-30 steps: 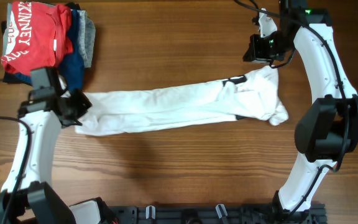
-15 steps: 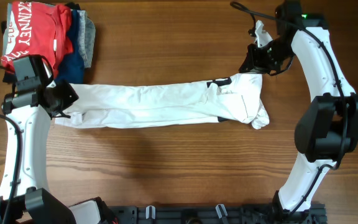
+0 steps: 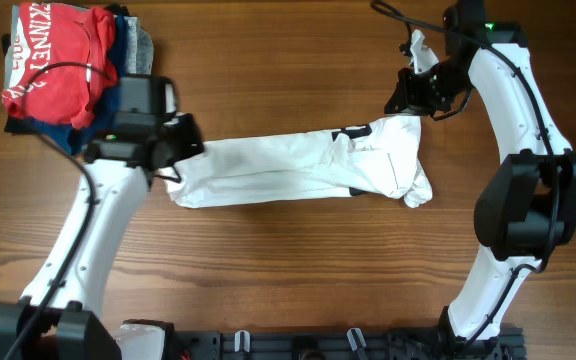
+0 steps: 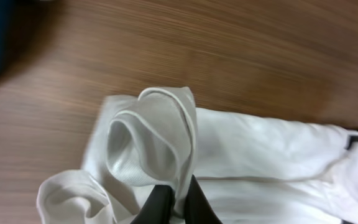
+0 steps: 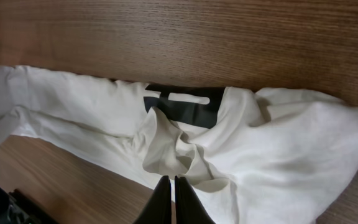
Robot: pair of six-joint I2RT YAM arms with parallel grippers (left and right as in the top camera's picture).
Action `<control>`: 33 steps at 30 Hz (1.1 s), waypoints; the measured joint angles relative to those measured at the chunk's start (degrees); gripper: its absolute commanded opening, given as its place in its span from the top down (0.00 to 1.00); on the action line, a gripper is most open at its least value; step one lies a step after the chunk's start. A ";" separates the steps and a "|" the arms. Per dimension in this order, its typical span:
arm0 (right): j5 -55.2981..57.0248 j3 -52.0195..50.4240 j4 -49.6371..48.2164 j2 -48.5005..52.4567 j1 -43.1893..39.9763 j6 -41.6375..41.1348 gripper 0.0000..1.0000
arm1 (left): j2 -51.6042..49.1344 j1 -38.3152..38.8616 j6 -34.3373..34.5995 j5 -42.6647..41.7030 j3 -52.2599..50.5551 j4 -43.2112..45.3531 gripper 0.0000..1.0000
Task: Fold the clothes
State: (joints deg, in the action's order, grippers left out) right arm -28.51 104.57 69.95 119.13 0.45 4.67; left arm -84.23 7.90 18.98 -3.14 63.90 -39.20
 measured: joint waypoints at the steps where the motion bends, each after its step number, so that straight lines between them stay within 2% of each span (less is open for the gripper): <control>1: 0.00 0.00 -0.09 0.00 0.00 0.02 0.96 | -0.46 1.05 0.31 -0.04 0.02 0.50 0.96; 6: 0.00 0.00 -0.22 0.00 0.00 0.02 0.96 | -6.19 6.95 2.23 -1.14 0.15 4.37 0.96; 13: 0.00 0.00 -0.35 0.00 0.00 0.17 0.95 | -13.55 10.97 4.13 -4.50 0.15 9.92 0.96; 22: 0.00 0.00 -0.68 0.00 0.00 0.17 0.95 | -14.84 13.07 5.86 -8.55 0.15 13.35 0.96; 23: 0.00 0.00 -0.74 0.00 0.00 0.17 0.94 | -14.82 13.18 5.99 -9.03 0.15 13.60 0.90; 25: 0.00 0.00 -0.81 0.00 0.00 0.17 0.92 | -14.84 13.18 6.05 -9.73 0.15 13.66 0.44; 26: 0.00 0.00 -0.79 0.00 0.00 0.17 0.91 | -14.84 13.18 6.21 -10.05 0.15 13.66 0.14; 27: 0.00 0.00 -0.81 0.00 0.00 0.17 0.89 | -14.84 13.18 6.45 -10.38 0.15 13.70 0.00; 33: 0.00 0.00 -1.22 0.00 0.00 0.20 0.84 | -14.82 13.16 7.04 -11.43 0.15 13.03 0.00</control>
State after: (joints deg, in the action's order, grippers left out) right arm -28.51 104.57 68.73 119.13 0.45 4.86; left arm -99.04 21.06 26.02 -14.57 64.05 -26.17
